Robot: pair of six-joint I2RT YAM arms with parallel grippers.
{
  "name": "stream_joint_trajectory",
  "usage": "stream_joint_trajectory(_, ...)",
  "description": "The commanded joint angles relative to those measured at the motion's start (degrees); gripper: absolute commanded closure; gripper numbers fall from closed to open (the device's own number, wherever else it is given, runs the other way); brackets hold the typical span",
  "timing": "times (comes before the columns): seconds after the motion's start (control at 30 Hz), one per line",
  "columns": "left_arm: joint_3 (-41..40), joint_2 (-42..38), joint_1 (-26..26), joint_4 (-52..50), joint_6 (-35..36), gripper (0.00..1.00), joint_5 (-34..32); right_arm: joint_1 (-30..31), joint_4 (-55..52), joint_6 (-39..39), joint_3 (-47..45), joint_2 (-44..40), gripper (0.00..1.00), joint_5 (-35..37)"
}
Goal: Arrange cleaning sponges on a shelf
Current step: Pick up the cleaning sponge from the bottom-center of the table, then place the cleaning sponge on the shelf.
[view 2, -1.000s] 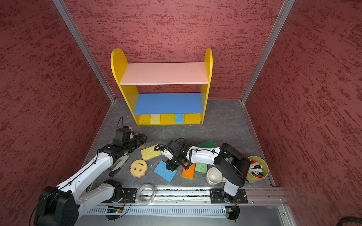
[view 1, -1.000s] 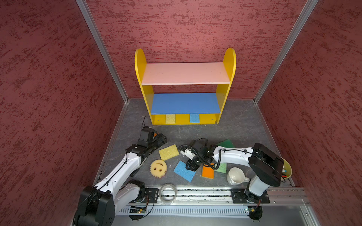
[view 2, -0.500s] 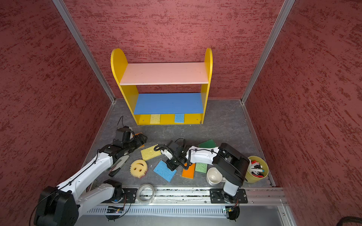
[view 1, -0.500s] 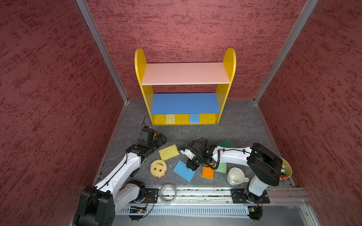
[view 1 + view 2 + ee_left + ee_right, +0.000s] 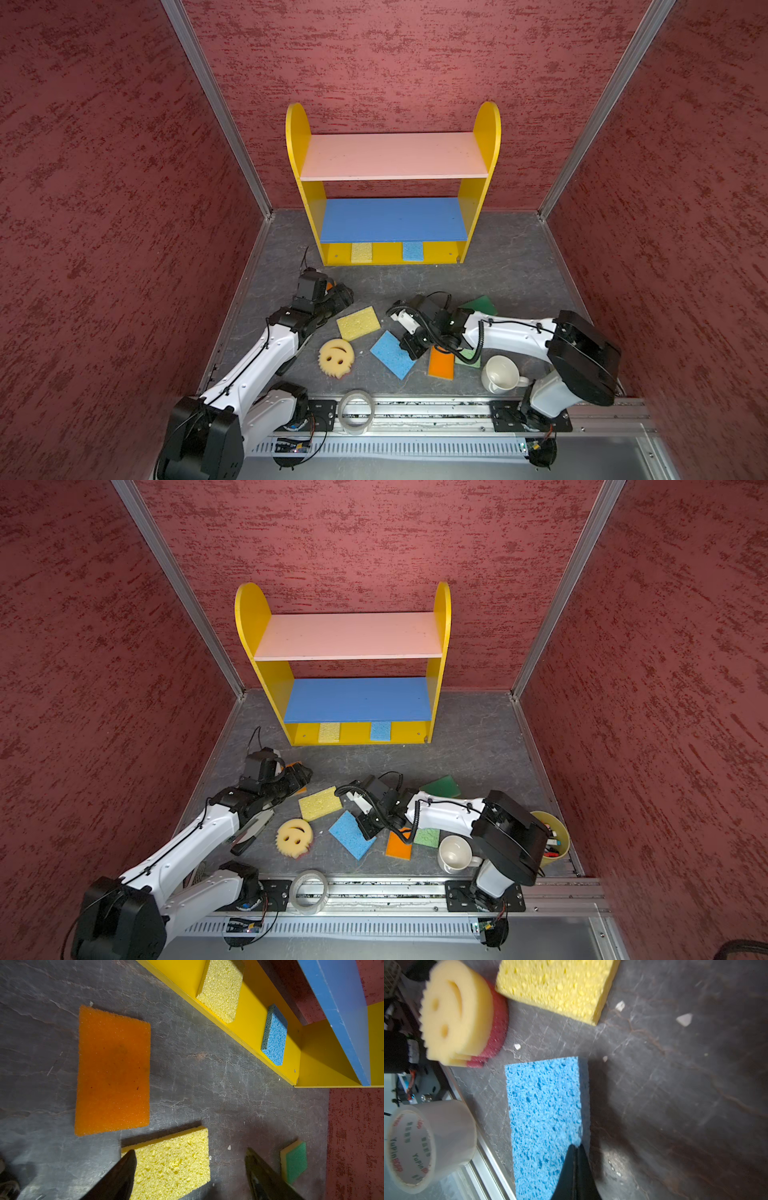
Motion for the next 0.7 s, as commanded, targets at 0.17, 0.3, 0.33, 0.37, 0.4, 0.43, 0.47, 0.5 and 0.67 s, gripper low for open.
stream_joint_trajectory(0.17,1.1,-2.2,-4.6,0.1,2.3,0.13,-3.1,-6.2,3.3,7.2,1.5,-5.0,1.00,-1.3)
stream_joint_trajectory(0.3,0.6,-4.2,-7.2,1.6,2.4,0.10,-5.2,-10.0,8.7,12.4,2.5,-3.7,1.00,-0.8)
stream_joint_trajectory(0.33,0.0,-5.1,-7.5,2.4,2.2,0.10,-5.1,-10.8,9.9,14.2,3.1,-3.1,1.00,-0.3)
stream_joint_trajectory(0.37,-0.5,-5.9,-7.8,3.1,2.0,0.10,-5.0,-11.3,10.5,15.6,3.7,-2.6,1.00,0.7)
stream_joint_trajectory(0.4,-1.1,-7.2,-8.2,3.9,1.6,0.10,-4.7,-11.8,10.8,17.3,4.4,-1.9,1.00,2.5)
stream_joint_trajectory(0.43,-1.6,-8.3,-8.8,4.6,1.3,0.15,-4.7,-12.3,11.5,18.6,4.8,-1.1,1.00,3.9)
stream_joint_trajectory(0.47,-2.1,-9.2,-9.3,4.7,0.8,0.18,-4.9,-12.8,12.6,19.7,5.0,-0.6,1.00,4.7)
stream_joint_trajectory(0.5,-2.3,-10.1,-9.8,3.9,0.2,0.20,-5.6,-13.3,13.8,21.4,4.9,0.1,1.00,6.2)
stream_joint_trajectory(0.67,-4.2,-12.2,-12.0,2.9,-2.5,0.19,-6.8,-15.1,20.0,27.6,5.8,4.5,1.00,8.3)
